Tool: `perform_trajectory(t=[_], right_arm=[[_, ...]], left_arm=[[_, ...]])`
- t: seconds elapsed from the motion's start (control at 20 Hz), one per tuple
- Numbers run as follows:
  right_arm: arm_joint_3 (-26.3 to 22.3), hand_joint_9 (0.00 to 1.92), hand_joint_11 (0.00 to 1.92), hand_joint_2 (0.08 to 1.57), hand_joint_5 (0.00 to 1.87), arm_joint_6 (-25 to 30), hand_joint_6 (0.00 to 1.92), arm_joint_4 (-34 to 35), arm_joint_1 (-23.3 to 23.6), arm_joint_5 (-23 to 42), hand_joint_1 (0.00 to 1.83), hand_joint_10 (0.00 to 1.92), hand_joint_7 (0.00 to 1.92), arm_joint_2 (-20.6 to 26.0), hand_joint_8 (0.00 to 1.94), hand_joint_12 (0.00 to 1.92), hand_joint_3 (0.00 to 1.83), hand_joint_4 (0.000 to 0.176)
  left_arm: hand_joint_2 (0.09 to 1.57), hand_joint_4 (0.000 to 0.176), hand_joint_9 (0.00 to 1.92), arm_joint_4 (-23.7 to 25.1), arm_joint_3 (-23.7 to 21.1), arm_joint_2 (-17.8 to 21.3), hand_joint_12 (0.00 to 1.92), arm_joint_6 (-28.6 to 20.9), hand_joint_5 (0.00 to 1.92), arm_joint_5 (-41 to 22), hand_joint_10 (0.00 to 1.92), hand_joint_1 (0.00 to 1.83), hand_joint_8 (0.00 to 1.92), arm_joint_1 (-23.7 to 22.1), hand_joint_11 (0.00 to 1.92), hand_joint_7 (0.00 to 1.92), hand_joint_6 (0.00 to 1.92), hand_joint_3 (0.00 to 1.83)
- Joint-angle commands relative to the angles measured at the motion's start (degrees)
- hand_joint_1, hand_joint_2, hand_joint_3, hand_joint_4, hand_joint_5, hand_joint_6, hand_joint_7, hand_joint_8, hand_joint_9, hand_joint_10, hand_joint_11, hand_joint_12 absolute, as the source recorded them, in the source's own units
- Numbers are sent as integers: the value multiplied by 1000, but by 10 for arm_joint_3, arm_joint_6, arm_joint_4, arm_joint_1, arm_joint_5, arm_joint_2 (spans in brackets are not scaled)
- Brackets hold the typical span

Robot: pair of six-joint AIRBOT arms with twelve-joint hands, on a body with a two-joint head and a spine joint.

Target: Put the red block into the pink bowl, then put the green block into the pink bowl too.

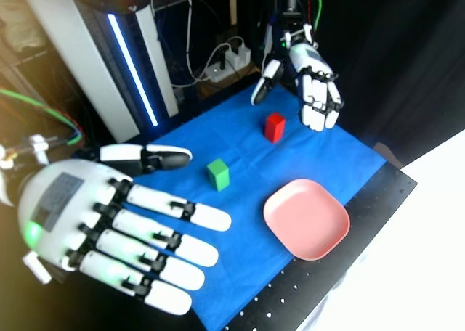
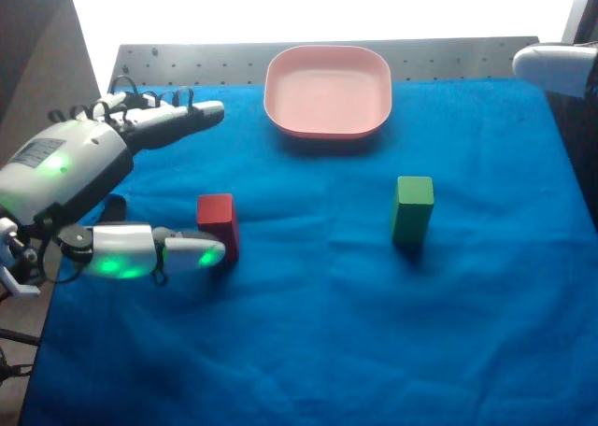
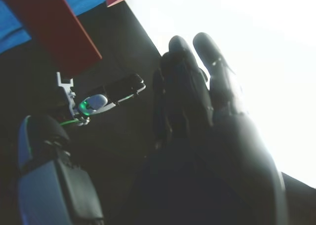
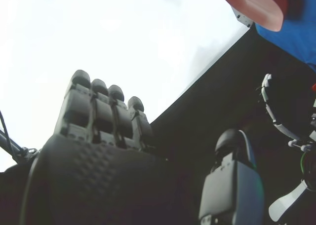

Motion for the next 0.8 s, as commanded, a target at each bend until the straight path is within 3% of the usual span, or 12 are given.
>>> perform_trajectory(t=[0.0,0.1,0.15,0.2,0.25,0.3,0.4,0.45,0.65,0.7,0.75], right_arm=[[5,31,15,874,48,2,4,3,7,68,276,10,79,1,15,30,0,52],[8,21,19,870,46,2,2,-12,7,40,288,4,67,1,7,34,0,63],[9,9,21,893,27,2,0,-30,9,13,292,0,33,1,1,38,4,43],[12,11,9,888,32,2,2,-71,25,-40,362,2,67,2,14,38,1,39],[12,11,9,888,32,2,2,-76,27,-46,362,2,67,2,14,38,1,39],[12,0,0,931,14,2,0,-110,42,-84,376,0,14,2,0,23,13,72],[12,0,0,897,28,2,4,-144,57,-119,383,0,31,2,5,4,0,75],[12,19,0,864,77,2,18,-159,62,-134,347,7,86,2,21,0,0,23],[11,35,66,886,52,5,3,-206,77,-182,336,9,68,3,5,30,0,17],[12,67,137,851,75,20,10,-225,78,-190,354,19,64,3,3,67,0,56],[12,73,147,831,71,33,7,-234,78,-191,325,19,59,5,0,75,0,77]], left_arm=[[846,0,359,10,2,-3,667,-4,391,-48,1,694,5,-5,0,430,12,4],[853,0,358,28,10,1,744,-4,403,-17,0,661,2,-10,0,433,7,3],[869,0,354,39,14,5,752,-4,417,1,0,671,4,-15,0,438,12,8],[876,0,352,59,18,12,810,-4,447,31,8,624,5,-23,0,448,12,3],[876,0,352,61,18,13,810,-4,447,33,8,624,5,-23,0,448,12,3],[854,0,386,74,18,18,892,-4,461,47,17,608,9,-27,0,475,11,0],[850,0,396,82,18,22,920,-4,460,56,16,614,6,-31,0,482,7,0],[845,0,395,83,18,24,858,-4,470,57,10,631,4,-32,0,487,6,0],[865,0,419,87,19,31,863,-7,474,57,18,632,11,-36,0,511,6,5],[875,0,453,88,21,30,935,-11,485,54,20,632,12,-39,0,543,5,4],[882,0,460,90,23,30,932,-15,494,54,17,643,9,-43,0,554,5,3]])
